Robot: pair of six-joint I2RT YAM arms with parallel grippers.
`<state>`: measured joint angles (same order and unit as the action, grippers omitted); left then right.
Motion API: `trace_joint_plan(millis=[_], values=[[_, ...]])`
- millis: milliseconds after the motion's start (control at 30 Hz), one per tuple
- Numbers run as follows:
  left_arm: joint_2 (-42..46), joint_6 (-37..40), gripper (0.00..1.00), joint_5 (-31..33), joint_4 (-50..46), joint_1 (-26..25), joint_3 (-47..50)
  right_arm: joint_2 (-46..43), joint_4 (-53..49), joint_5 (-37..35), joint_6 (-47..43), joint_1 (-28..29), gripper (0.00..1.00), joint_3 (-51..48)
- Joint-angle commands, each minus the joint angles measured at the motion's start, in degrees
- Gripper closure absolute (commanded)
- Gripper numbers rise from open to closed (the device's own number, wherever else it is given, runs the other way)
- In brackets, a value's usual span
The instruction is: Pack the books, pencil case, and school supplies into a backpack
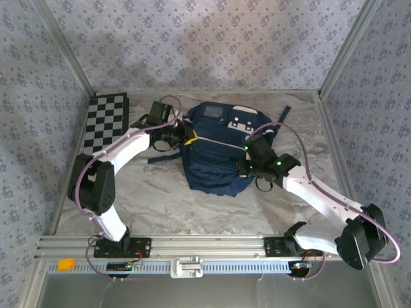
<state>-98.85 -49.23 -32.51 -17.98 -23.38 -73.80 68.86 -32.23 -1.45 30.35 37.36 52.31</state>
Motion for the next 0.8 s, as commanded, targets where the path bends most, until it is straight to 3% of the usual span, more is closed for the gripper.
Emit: trace_joint_plan(millis=[0, 67, 167, 333, 567, 633, 700, 767], values=[[-2.64, 3.23, 0.82, 4.21, 1.94, 2.99, -5.50, 4.08, -0.76, 1.84, -1.26, 4.37, 1.00, 3.40], [-1.91, 2.12, 0.63, 2.37, 2.73, 3.99, -4.21, 7.22, 0.46, 1.33, -1.10, 6.30, 1.00, 5.56], [2.71, -1.19, 0.48, 2.08, 5.90, 3.85, 1.76, 8.77, 2.84, 0.29, -0.50, 7.87, 1.00, 5.82], [10.95, -13.69, 0.37, 4.61, 14.82, -0.66, 13.89, 8.36, 2.42, -1.18, 0.50, 8.02, 1.00, 4.78], [12.56, -29.32, 0.37, 13.80, 23.37, -11.91, 19.38, 8.13, 3.26, -1.40, 0.63, 8.22, 1.00, 3.45], [11.59, -30.38, 0.37, 16.60, 22.76, -14.41, 18.16, 8.44, 3.85, -1.19, 0.68, 8.25, 1.00, 3.41], [9.83, -29.59, 0.44, 18.95, 19.83, -15.54, 15.61, 8.65, 3.91, -1.35, 0.68, 8.25, 1.00, 3.58], [7.80, -30.13, 0.58, 19.59, 18.23, -15.39, 14.27, 8.70, 2.60, -3.03, 0.74, 8.25, 1.00, 4.01]])
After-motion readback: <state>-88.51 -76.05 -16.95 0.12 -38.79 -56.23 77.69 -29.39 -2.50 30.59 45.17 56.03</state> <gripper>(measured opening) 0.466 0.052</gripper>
